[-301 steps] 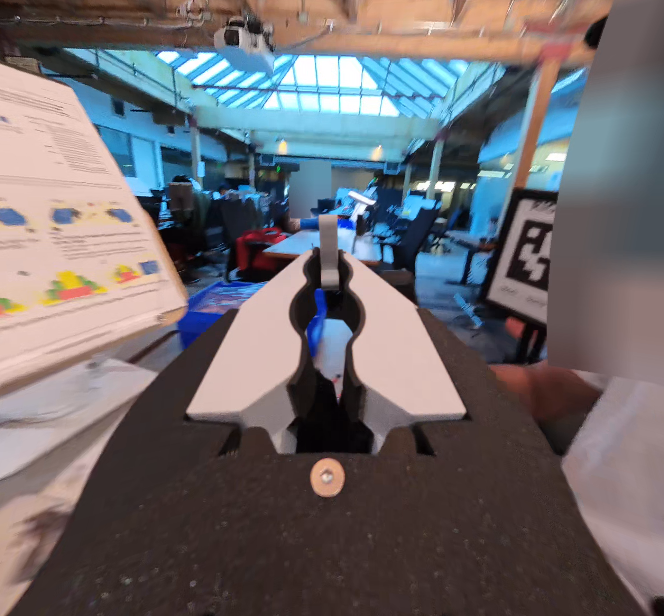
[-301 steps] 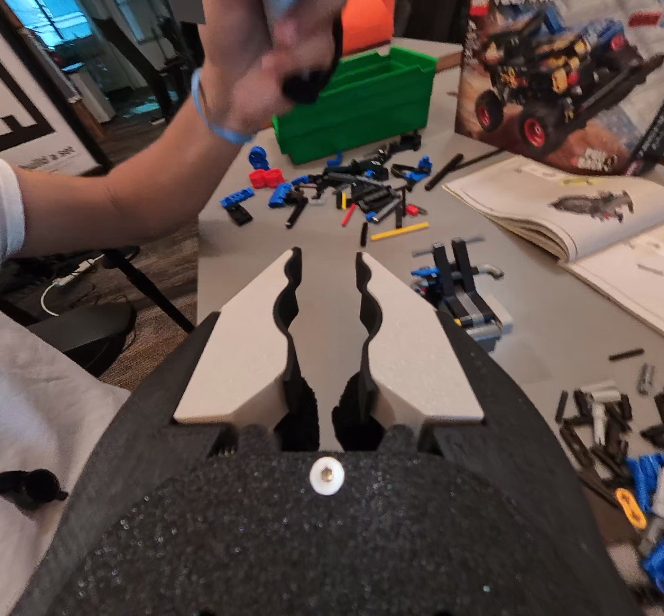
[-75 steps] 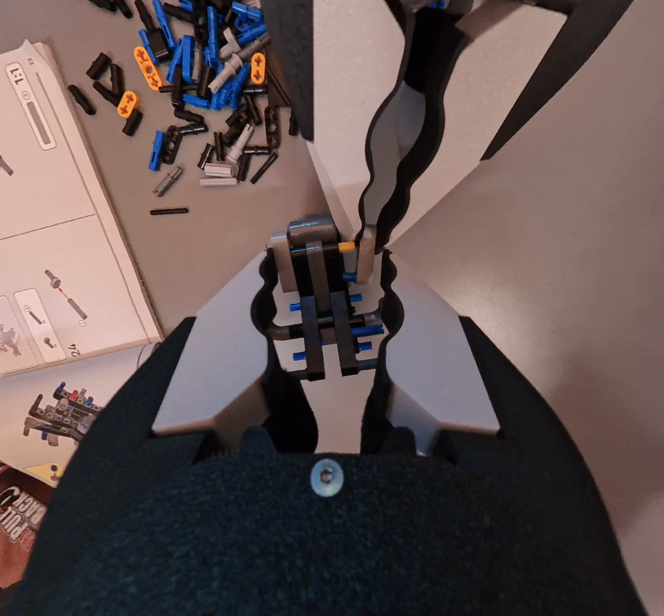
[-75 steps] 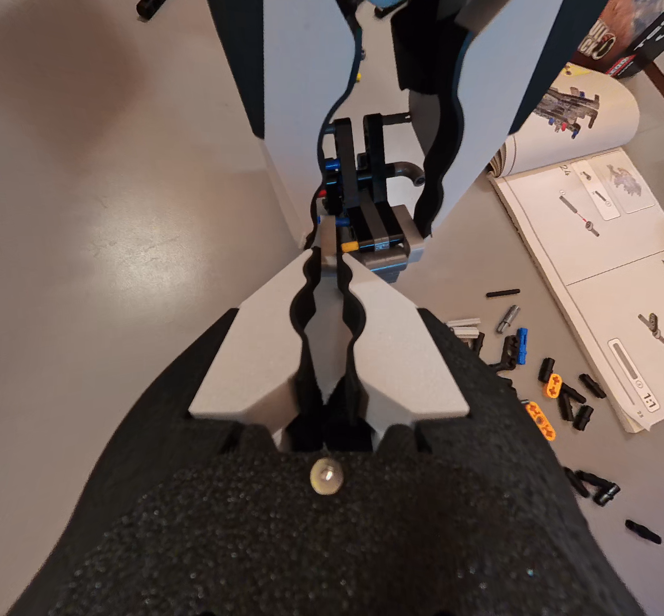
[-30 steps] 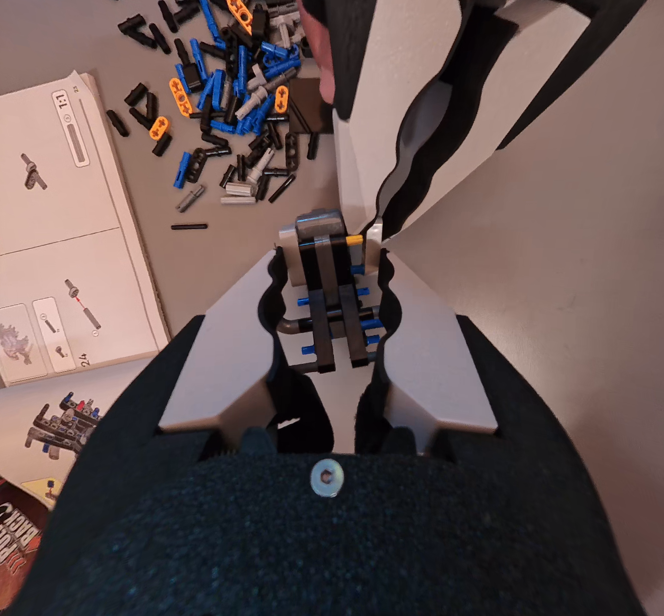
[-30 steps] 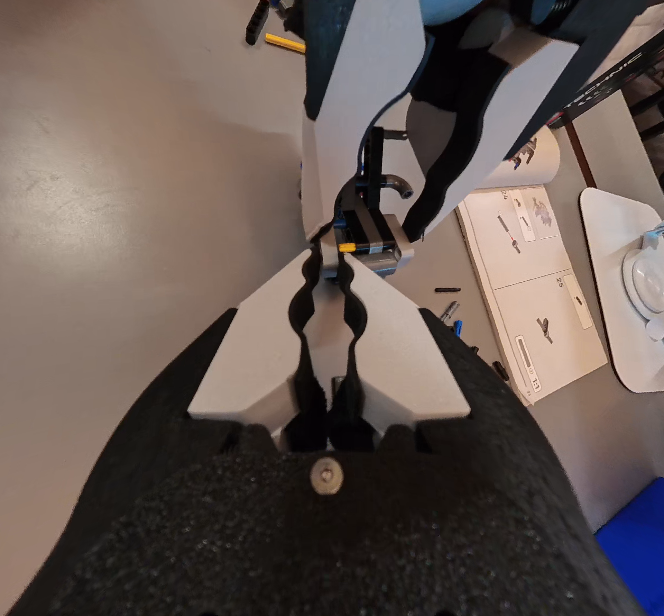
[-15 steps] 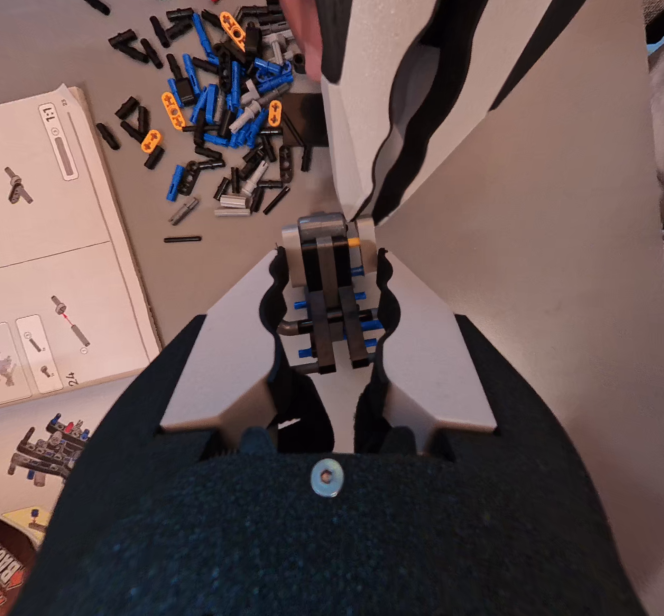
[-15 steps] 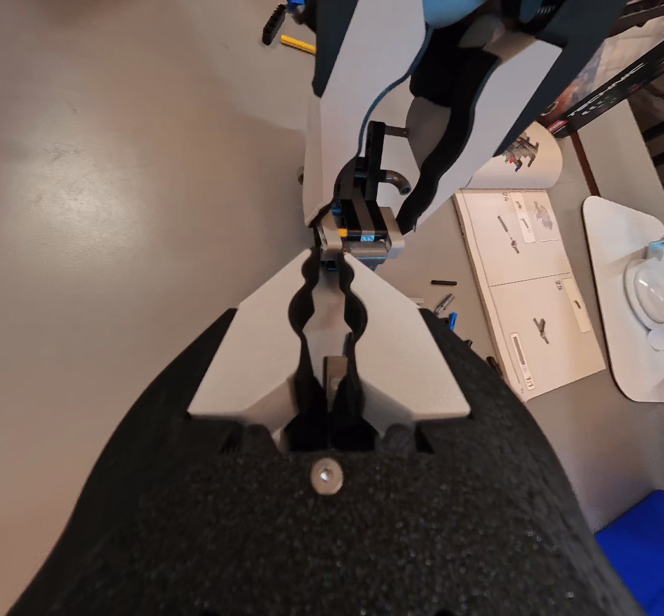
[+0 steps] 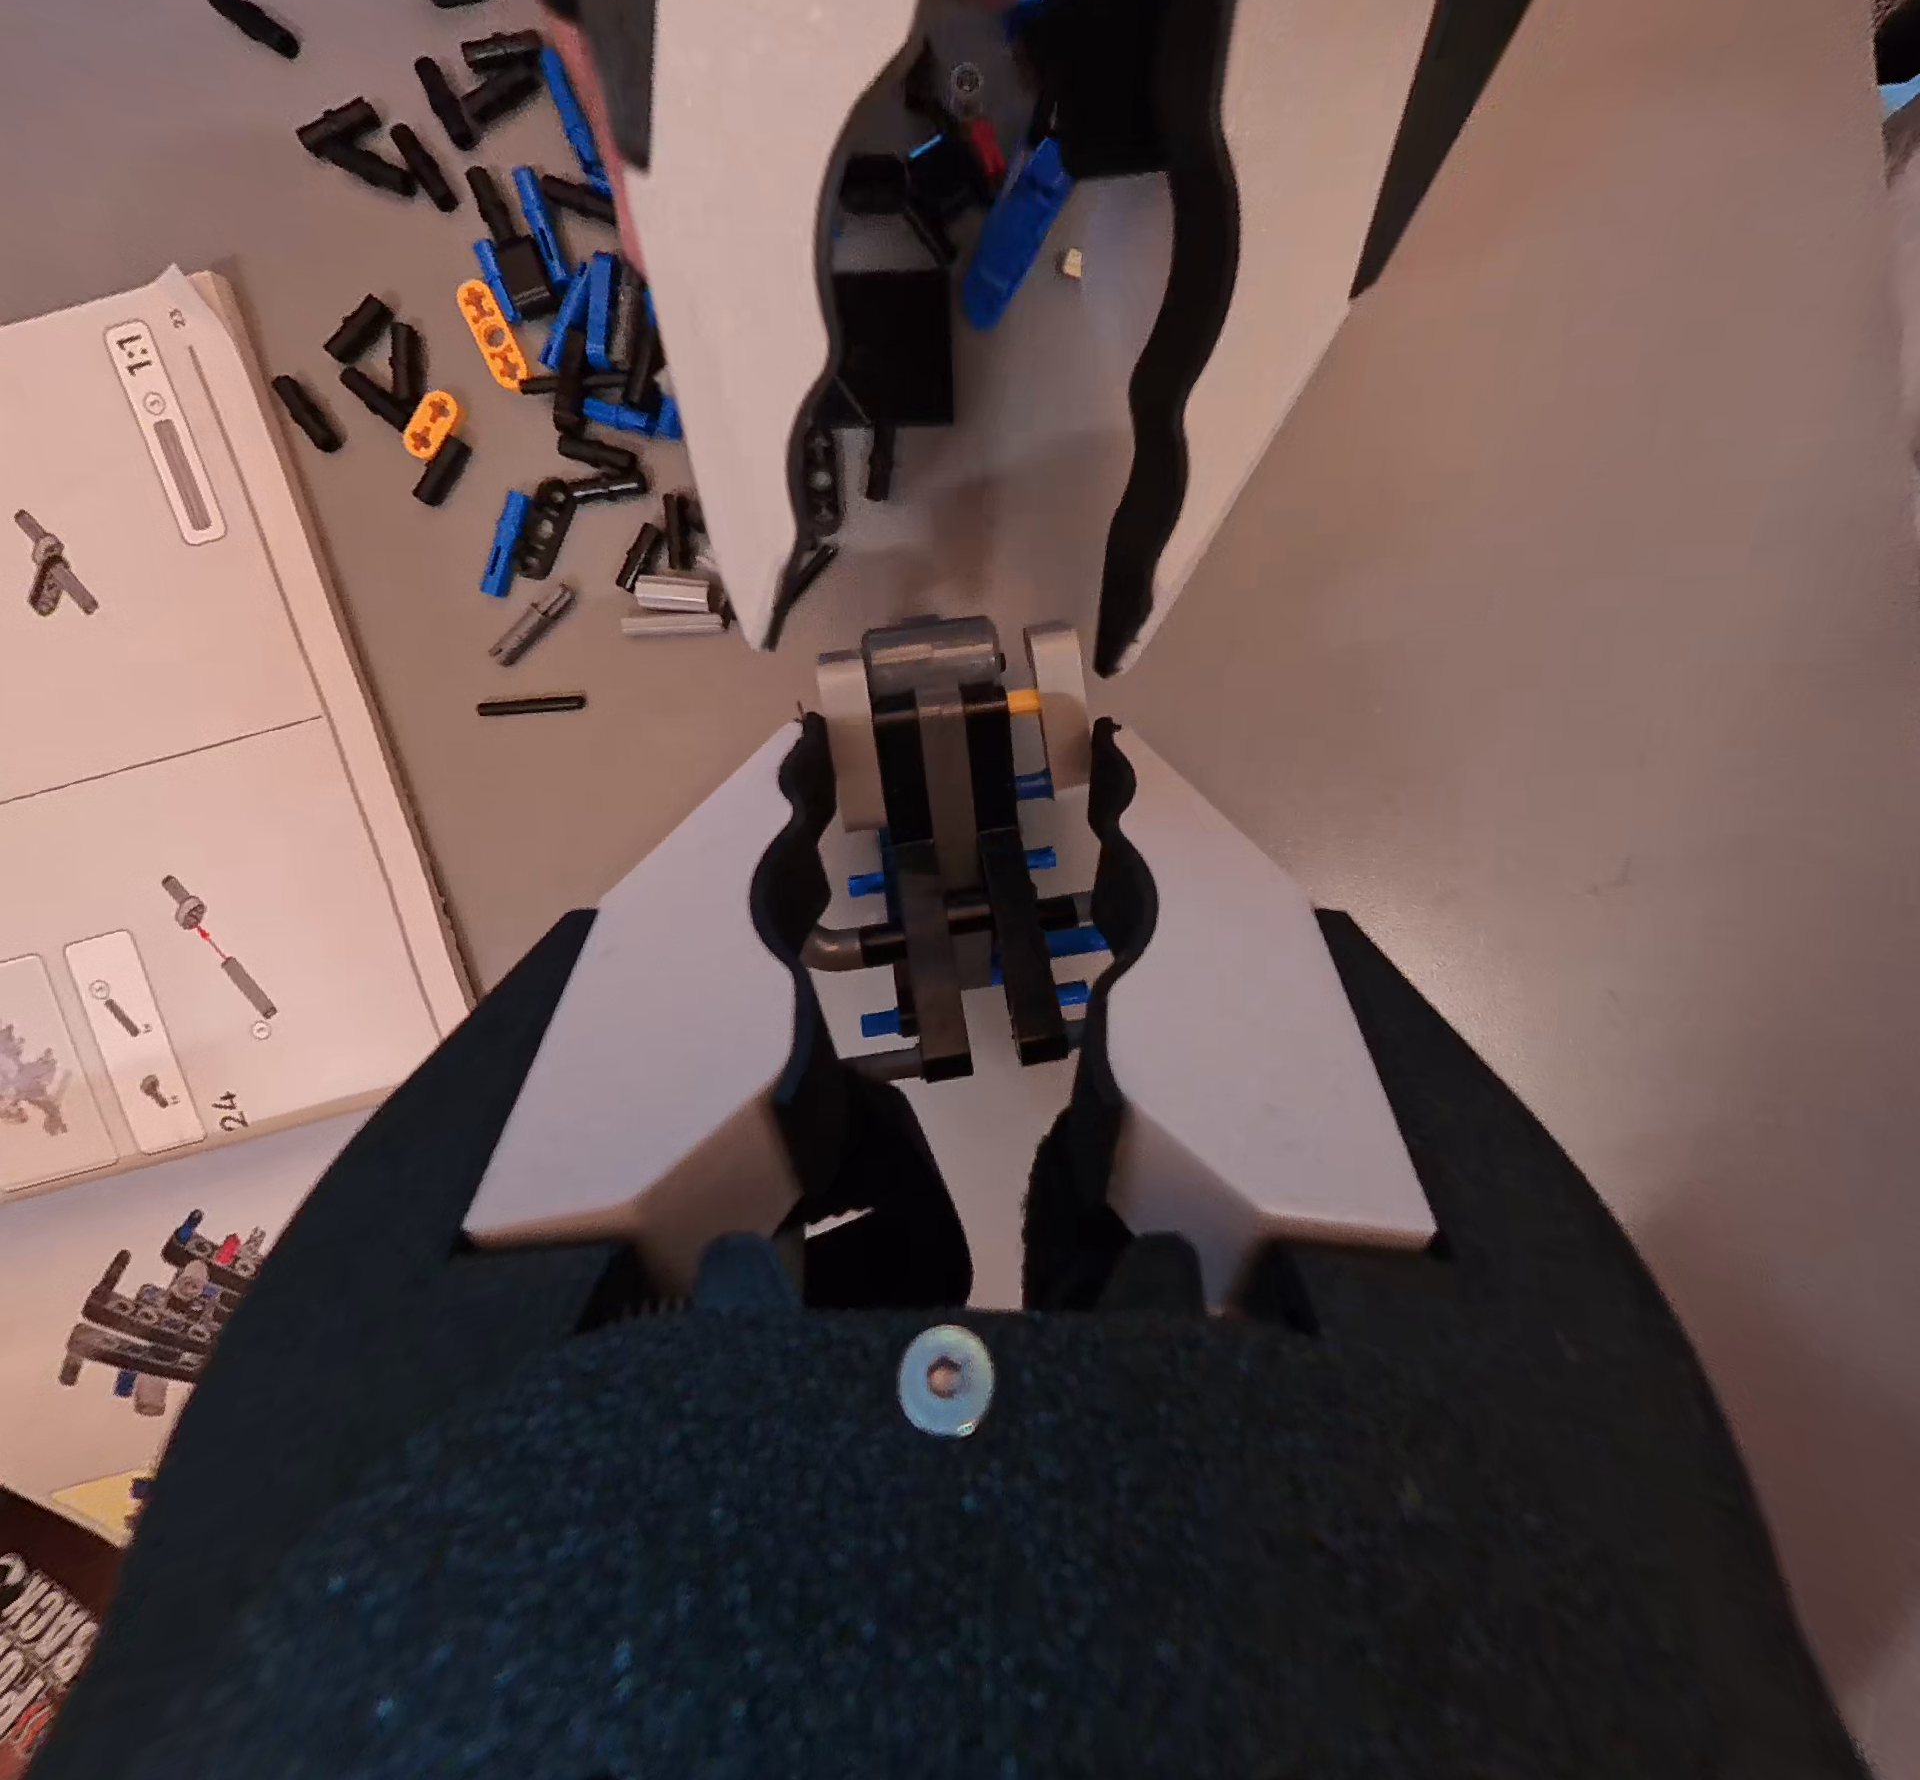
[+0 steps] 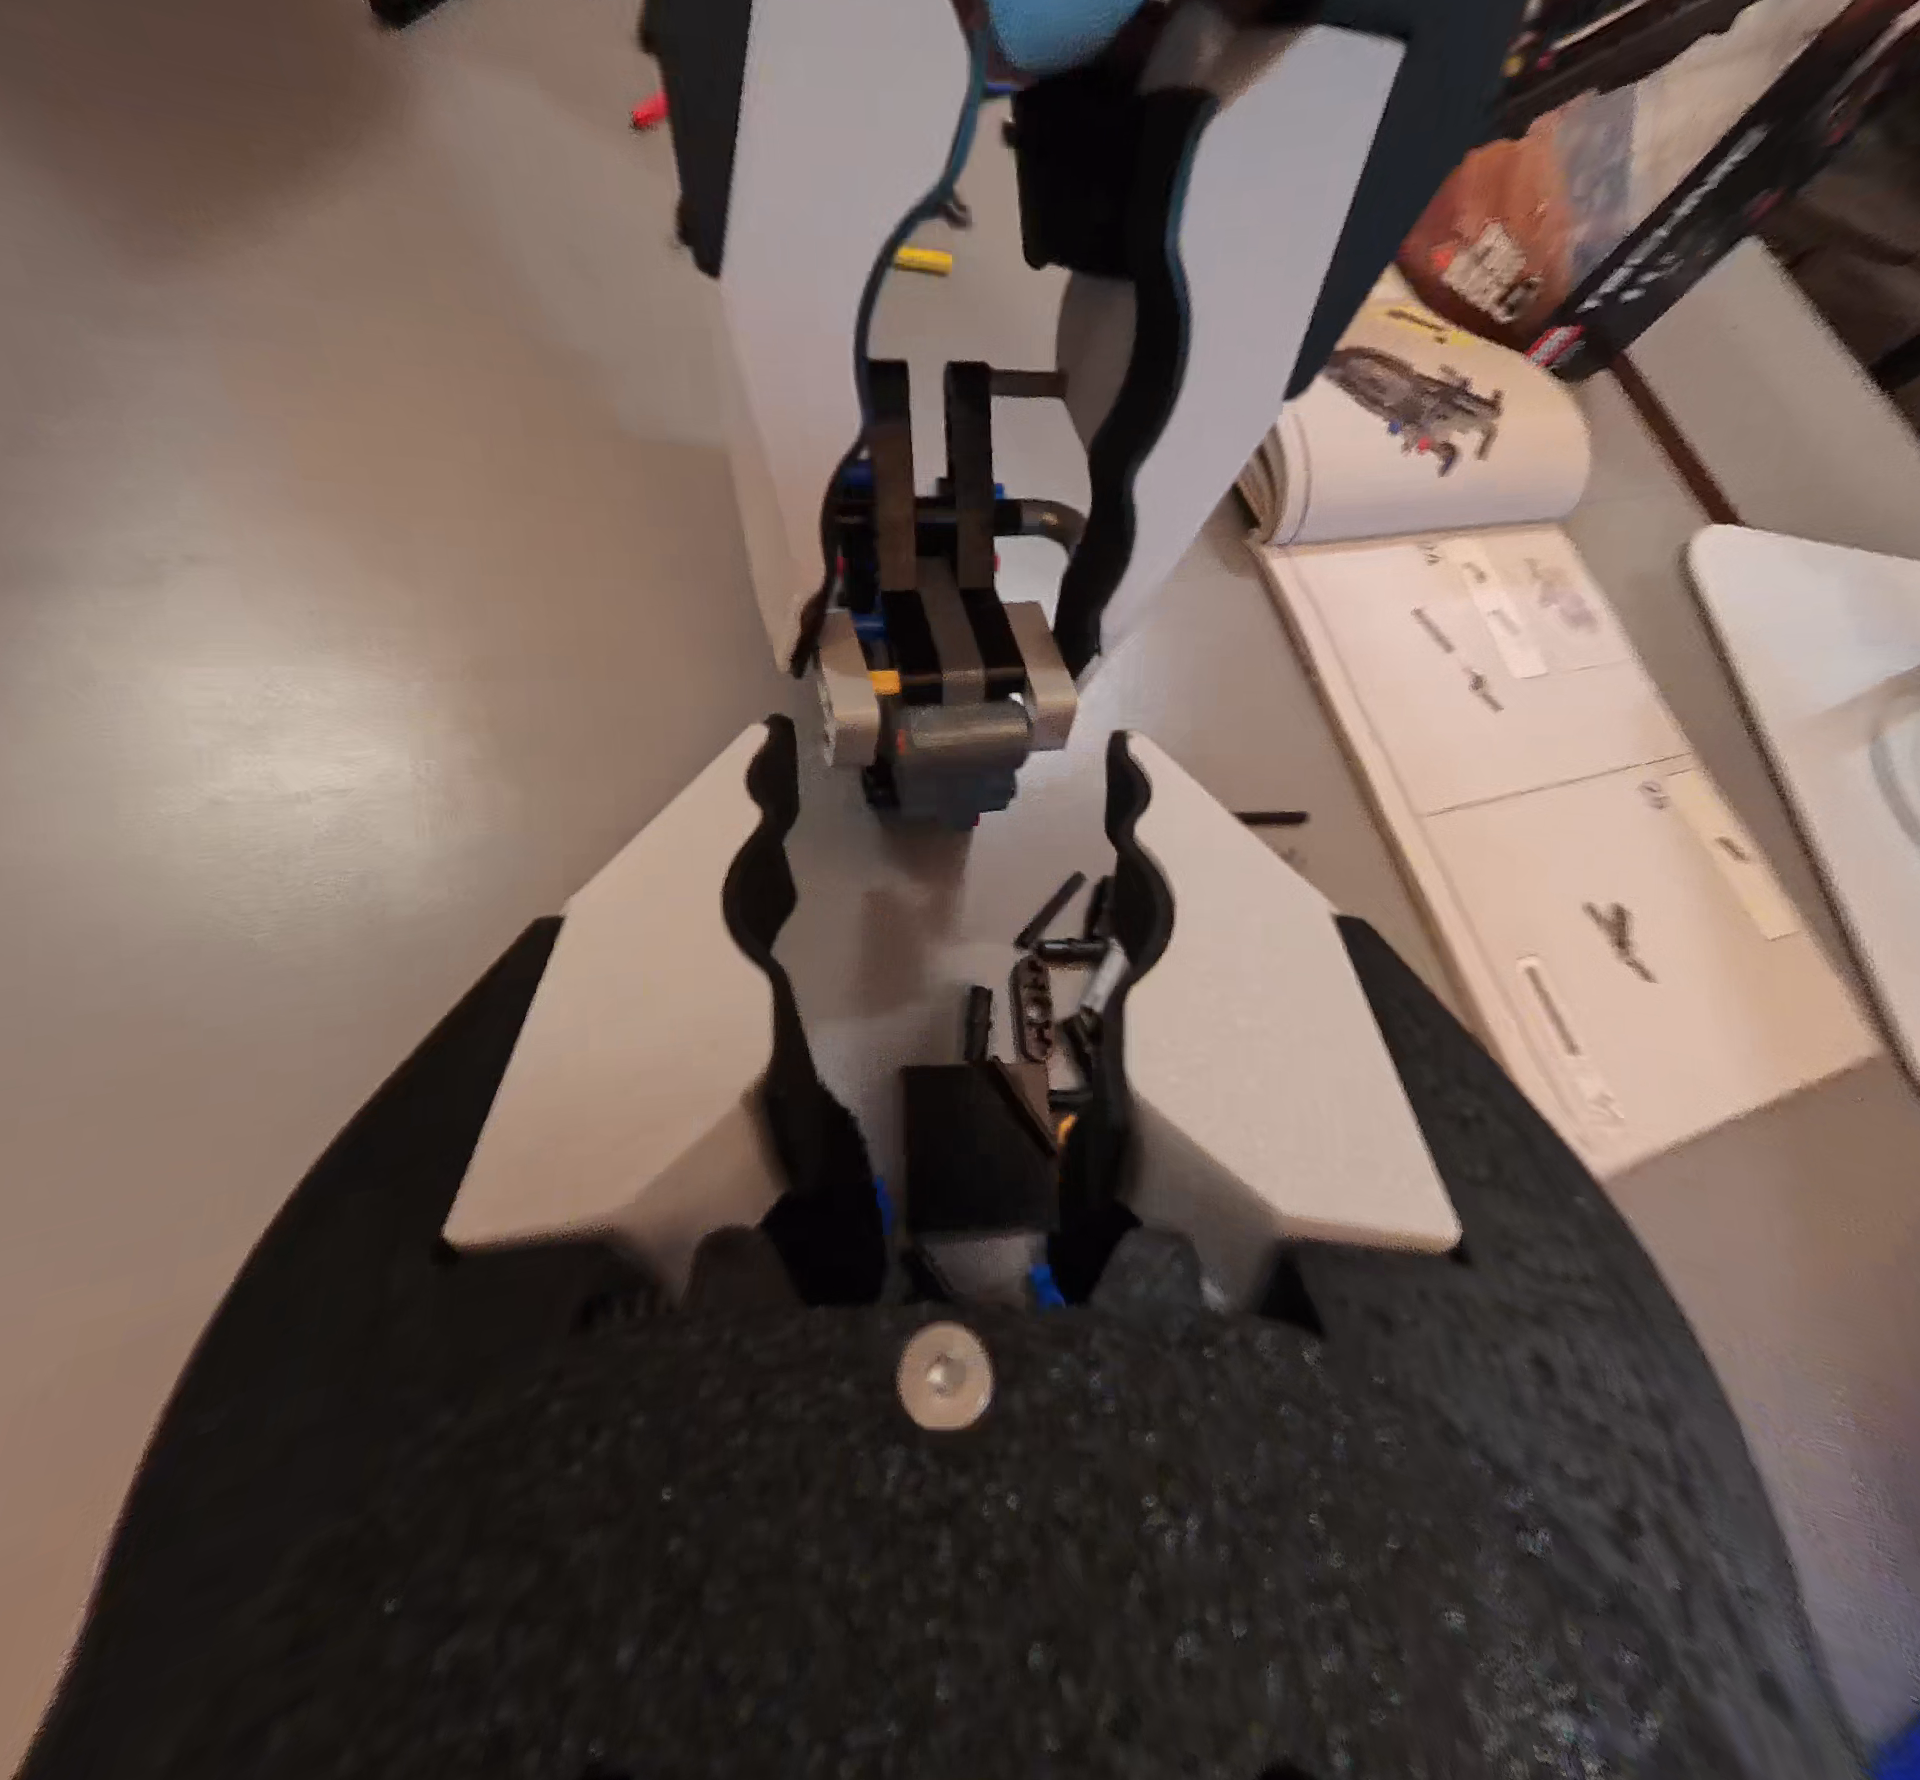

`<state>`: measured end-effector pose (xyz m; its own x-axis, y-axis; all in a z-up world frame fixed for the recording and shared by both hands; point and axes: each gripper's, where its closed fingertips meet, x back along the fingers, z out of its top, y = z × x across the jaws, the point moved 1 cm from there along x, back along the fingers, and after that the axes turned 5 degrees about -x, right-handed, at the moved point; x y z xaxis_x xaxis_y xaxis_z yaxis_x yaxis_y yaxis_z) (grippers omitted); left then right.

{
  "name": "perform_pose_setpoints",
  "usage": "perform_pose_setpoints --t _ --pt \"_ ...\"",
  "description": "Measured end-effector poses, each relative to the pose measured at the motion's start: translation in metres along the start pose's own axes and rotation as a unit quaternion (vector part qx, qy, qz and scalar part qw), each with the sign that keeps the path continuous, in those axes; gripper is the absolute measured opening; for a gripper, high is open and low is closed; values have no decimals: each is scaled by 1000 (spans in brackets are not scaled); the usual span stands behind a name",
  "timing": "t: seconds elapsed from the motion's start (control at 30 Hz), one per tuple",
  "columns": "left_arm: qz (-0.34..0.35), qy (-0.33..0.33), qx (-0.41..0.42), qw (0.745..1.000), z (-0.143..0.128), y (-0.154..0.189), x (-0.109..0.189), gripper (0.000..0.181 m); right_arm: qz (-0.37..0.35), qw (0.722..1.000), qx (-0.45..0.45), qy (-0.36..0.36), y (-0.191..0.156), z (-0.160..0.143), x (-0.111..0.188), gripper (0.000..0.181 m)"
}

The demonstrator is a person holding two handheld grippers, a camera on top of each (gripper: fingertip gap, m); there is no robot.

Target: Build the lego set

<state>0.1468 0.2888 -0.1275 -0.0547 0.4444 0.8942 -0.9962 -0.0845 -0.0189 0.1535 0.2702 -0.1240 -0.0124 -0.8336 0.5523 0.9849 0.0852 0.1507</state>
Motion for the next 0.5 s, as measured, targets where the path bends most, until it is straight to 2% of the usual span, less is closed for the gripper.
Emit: perform_pose_setpoints --t 0.03,0.17,0.3,0.5 --pt "0 -1 -3 1000 0 0 0 47 25 1000 -7 9 -4 2 -1 60" --pt "-3 1 -5 1000 3 1 -1 47 40 999 -4 -3 -6 -4 -10 59" --pt "-10 4 3 1000 5 1 -3 47 5 1000 20 -18 -1 -7 -15 52" --pt "-21 12 18 1000 4 1 -3 47 10 1000 -8 -22 1 -8 -16 50"
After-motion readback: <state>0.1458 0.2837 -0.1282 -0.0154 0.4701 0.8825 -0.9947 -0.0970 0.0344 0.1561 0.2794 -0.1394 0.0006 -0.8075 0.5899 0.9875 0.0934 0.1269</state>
